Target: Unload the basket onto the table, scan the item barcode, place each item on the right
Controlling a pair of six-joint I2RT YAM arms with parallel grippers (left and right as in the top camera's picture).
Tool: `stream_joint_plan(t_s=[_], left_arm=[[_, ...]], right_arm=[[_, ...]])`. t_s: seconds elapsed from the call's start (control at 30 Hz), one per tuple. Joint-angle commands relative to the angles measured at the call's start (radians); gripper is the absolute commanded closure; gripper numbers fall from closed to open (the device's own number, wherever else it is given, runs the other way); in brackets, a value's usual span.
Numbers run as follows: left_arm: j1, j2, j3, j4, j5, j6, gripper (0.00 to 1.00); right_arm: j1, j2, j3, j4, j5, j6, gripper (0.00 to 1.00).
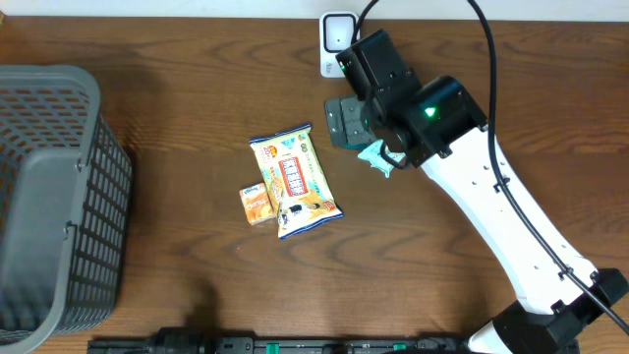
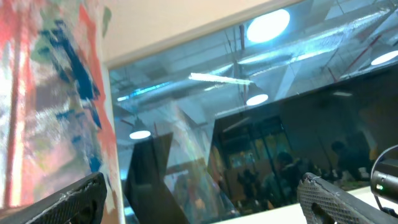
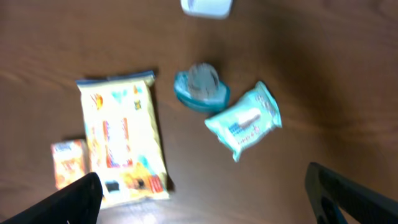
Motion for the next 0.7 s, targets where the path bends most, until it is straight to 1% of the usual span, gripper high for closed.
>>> stream_joint_plan(t_s=[0.0,0.1,0.2,0.67], left_arm=[[0.006,-0.008,-0.054,0.007,-0.013,-0.050,0.02],[0.006,-0.008,-0.070,0.011,-0.013,-0.050,0.02],[0.006,-0.008,-0.070,0.023,-0.013,-0.050,0.02],[0.006,-0.008,-0.051,0.044,-0.013,-0.050,0.02]], right_arm=[[-0.002,-0.003,0.006,-0.051,0.014,-0.027,0.01],[0.002,-0.003,0.004,-0.100,0.046,-0.004,0.01],[0.016,-0.003,0.003,-0.127,0.074,0.052,0.01],[0.019,-0.003,0.003,-0.156,0.073,0.057,0.01]])
